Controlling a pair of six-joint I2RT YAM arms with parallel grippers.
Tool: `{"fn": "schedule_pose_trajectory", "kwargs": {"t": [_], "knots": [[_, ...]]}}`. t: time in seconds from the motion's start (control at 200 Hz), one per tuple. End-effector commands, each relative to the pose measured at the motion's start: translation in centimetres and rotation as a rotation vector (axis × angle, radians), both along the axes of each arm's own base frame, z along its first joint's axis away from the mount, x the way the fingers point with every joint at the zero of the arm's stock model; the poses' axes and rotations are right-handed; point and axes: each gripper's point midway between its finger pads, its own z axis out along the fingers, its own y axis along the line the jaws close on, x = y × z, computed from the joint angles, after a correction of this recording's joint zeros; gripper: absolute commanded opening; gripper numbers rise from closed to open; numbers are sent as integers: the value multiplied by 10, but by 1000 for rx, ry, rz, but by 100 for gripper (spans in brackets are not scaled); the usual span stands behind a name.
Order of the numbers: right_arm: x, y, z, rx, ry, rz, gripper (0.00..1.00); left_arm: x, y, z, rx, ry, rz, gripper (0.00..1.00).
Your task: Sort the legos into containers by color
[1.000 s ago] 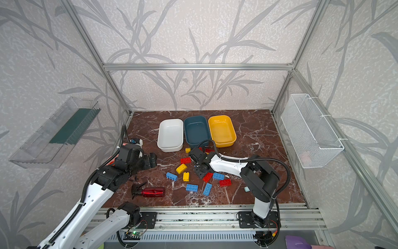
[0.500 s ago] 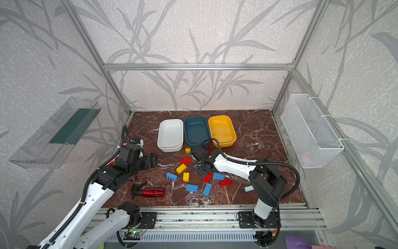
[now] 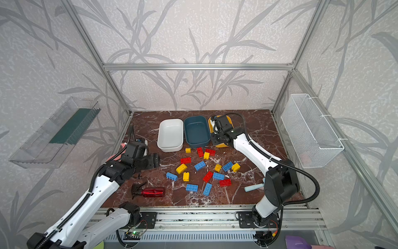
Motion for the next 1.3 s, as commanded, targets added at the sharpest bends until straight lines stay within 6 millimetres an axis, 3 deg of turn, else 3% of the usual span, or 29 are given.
{"fn": "schedule_pose_trajectory", "kwargs": {"t": [0.0,0.25,0.49,0.675,0.735,1.01,1.135,1.165,1.295], "knots": [[27,-2,-17,14,34,-28,26,-4,-5,-2,-14,9,-22,89],[79,-15,-55,-26,70,-100,26,-6,-11,-8,12,38,-51,87],[98,-27,-81,-48,109,-137,27,-8,-21,-18,69,85,-104,88],[97,-34,-83,-49,120,-146,47,-9,-26,-21,107,108,-130,92],[96,-35,-78,-42,116,-146,55,-9,-27,-21,116,113,-131,99],[76,-40,-30,5,41,-135,80,-5,-38,-19,119,119,-127,99],[51,-45,-9,74,-25,-175,83,4,-50,-23,103,122,-122,99],[41,-47,7,91,-69,-184,83,5,-52,-23,101,124,-119,99],[-1,-48,28,99,-217,-188,83,17,-61,-25,119,123,-109,98]]}}
